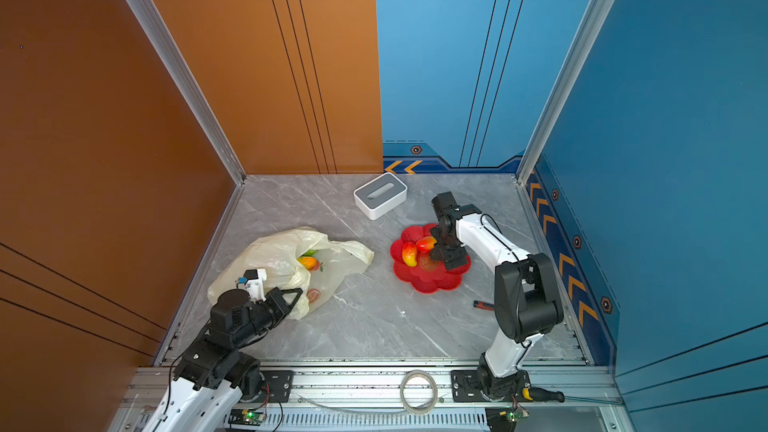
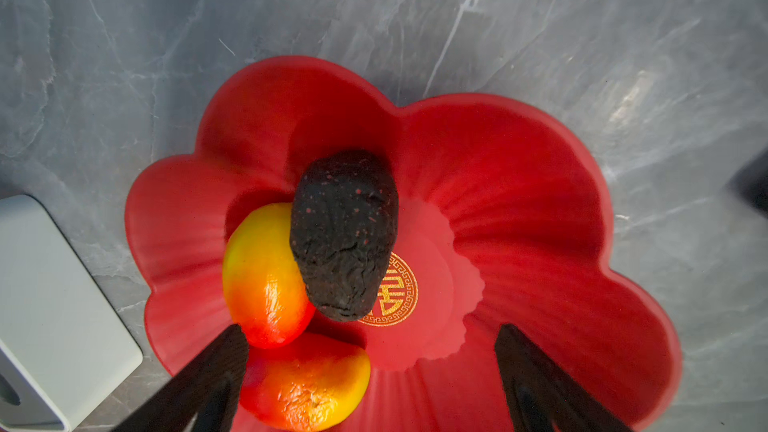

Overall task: Place the fruits into the plastic bag
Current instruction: 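Lower the right gripper onto the remaining dark avocado and close it, then lift the dark avocado out of the bowl with the right gripper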

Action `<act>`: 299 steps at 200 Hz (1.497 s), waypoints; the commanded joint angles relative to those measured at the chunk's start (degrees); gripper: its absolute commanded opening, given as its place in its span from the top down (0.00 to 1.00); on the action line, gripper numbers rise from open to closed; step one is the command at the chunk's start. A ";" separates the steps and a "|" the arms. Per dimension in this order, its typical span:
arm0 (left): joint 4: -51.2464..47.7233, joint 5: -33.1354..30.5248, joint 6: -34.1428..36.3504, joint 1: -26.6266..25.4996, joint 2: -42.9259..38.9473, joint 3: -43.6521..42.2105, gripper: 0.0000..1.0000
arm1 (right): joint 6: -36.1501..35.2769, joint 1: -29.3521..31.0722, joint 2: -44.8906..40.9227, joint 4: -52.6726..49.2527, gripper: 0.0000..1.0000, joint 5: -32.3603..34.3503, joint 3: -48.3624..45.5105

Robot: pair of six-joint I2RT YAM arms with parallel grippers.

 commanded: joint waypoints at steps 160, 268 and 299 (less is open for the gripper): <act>-2.08 1.46 0.66 1.62 -0.01 0.39 1.00 | 0.67 -0.93 7.21 5.29 0.20 -1.15 -3.12; -2.92 1.41 0.48 1.87 -1.26 -0.08 1.00 | 0.29 -0.95 5.81 7.49 0.46 -1.16 -4.57; -2.78 1.51 0.40 1.96 -1.33 -0.21 1.00 | 0.11 -0.91 4.84 7.50 0.53 -0.93 -4.60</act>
